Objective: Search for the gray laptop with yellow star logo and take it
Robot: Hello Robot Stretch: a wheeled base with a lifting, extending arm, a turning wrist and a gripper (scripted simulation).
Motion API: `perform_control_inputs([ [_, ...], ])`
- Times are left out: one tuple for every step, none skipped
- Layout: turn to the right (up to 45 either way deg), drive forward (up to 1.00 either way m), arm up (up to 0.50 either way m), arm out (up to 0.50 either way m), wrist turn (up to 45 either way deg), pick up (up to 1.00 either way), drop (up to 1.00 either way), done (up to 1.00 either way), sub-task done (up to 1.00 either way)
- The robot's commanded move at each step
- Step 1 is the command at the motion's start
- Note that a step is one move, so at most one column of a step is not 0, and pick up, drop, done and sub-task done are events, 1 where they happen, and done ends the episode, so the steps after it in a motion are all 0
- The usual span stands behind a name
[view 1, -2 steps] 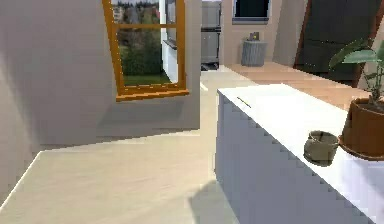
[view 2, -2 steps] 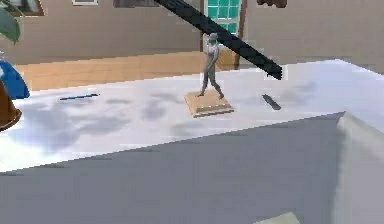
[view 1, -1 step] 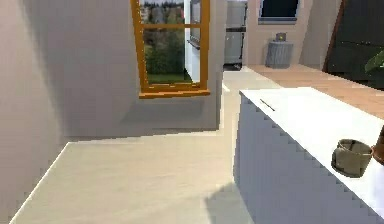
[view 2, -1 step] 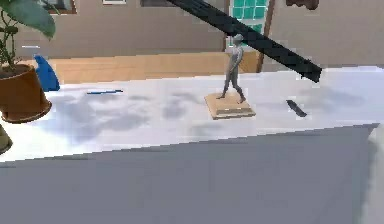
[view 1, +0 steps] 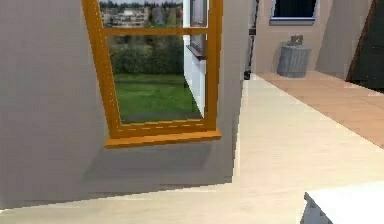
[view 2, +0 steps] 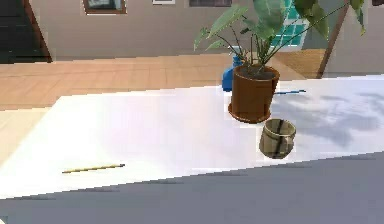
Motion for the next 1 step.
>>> perform_control_inputs([
  [0.0,0.65,0.0,0.0,0.0,0.0,0.0,0.0,0.0],
])
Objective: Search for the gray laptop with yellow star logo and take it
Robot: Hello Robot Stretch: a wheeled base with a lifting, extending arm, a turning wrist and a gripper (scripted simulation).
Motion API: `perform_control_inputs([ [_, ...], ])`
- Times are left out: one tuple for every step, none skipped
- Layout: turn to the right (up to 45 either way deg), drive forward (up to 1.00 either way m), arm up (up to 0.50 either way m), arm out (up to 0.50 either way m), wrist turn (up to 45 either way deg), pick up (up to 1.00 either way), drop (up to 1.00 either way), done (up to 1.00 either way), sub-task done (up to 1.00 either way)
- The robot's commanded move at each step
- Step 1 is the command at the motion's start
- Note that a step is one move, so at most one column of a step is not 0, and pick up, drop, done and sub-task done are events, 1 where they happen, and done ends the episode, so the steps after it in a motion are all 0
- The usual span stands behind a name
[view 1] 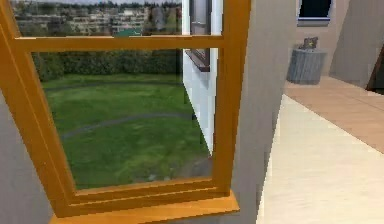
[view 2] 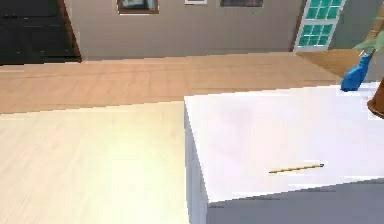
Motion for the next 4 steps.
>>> perform_control_inputs([
  [39.0,0.0,0.0,0.0,0.0,0.0,0.0,0.0,0.0],
  [0.0,0.45,0.0,0.0,0.0,0.0,0.0,0.0,0.0],
  [36.0,0.0,0.0,0.0,0.0,0.0,0.0,0.0,0.0],
  [0.0,0.15,0.0,0.0,0.0,0.0,0.0,0.0,0.0],
])
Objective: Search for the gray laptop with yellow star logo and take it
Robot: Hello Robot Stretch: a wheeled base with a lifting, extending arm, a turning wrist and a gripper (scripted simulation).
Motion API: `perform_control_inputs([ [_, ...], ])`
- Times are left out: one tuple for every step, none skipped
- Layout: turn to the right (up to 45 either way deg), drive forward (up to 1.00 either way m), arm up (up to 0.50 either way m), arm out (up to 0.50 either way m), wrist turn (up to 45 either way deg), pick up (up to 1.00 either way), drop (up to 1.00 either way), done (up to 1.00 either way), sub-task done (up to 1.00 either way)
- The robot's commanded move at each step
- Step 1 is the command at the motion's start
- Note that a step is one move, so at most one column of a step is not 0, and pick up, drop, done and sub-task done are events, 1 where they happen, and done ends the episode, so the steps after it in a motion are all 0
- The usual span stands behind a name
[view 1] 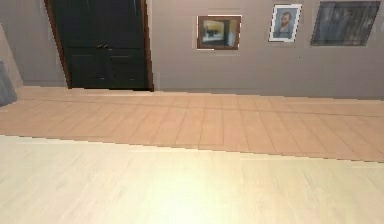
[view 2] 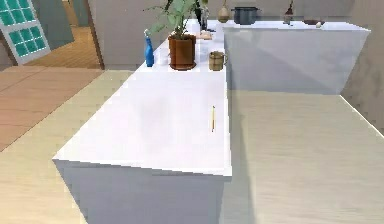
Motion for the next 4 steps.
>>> perform_control_inputs([
  [-6.0,0.0,0.0,0.0,0.0,0.0,0.0,0.0,0.0],
  [0.0,0.6,0.0,0.0,0.0,0.0,0.0,0.0,0.0],
  [-45.0,0.0,0.0,0.0,0.0,0.0,0.0,0.0,0.0],
  [-3.0,0.0,0.0,0.0,0.0,0.0,0.0,0.0,0.0],
])
